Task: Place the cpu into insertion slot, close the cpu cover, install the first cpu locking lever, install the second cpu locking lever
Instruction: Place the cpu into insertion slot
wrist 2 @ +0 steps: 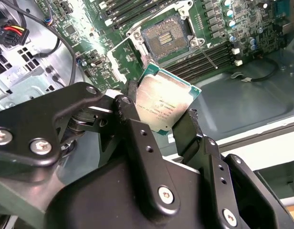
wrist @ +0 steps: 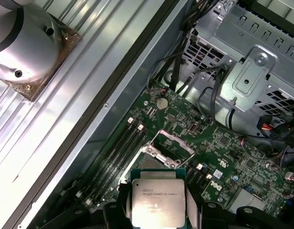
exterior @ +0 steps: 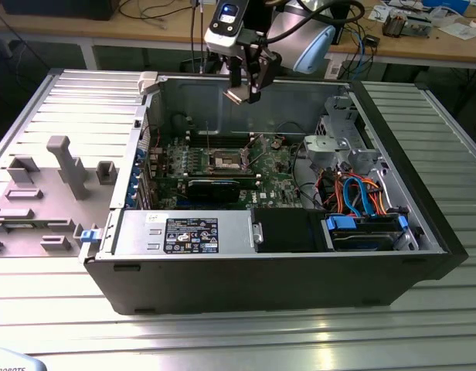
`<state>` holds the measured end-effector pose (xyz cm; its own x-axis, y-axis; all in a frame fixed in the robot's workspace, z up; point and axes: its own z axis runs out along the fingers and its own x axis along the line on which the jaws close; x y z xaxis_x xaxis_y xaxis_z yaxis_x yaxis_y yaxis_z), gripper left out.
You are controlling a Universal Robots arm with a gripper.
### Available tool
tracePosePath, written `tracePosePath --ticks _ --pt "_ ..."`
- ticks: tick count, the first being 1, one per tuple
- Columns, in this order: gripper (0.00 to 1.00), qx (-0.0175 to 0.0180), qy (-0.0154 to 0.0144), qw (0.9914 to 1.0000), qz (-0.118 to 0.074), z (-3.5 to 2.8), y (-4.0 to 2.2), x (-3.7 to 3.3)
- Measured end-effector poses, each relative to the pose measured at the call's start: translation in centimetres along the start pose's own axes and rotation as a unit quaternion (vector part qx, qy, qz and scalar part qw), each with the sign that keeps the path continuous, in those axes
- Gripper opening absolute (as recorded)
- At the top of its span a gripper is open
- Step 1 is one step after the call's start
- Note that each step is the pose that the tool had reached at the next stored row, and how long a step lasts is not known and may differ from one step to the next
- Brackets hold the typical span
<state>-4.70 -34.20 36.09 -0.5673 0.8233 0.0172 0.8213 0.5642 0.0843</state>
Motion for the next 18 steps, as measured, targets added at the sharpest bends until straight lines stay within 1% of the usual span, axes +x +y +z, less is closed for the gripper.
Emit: tracePosePath --ticks 3,6,12,18 --pt "0.54 -0.0001 -0.0009 0.99994 0.011 0.05 -0.01 0.0" --pt "0.54 -0.0003 -0.0015 0.99983 0.018 0.07 -0.01 0.0" --pt "0.54 -0.0006 -0.0032 0.99929 0.038 0.12 -0.01 0.0" --pt "0.54 -0.0008 -0.004 0.99884 0.048 0.14 -0.01 0.0"
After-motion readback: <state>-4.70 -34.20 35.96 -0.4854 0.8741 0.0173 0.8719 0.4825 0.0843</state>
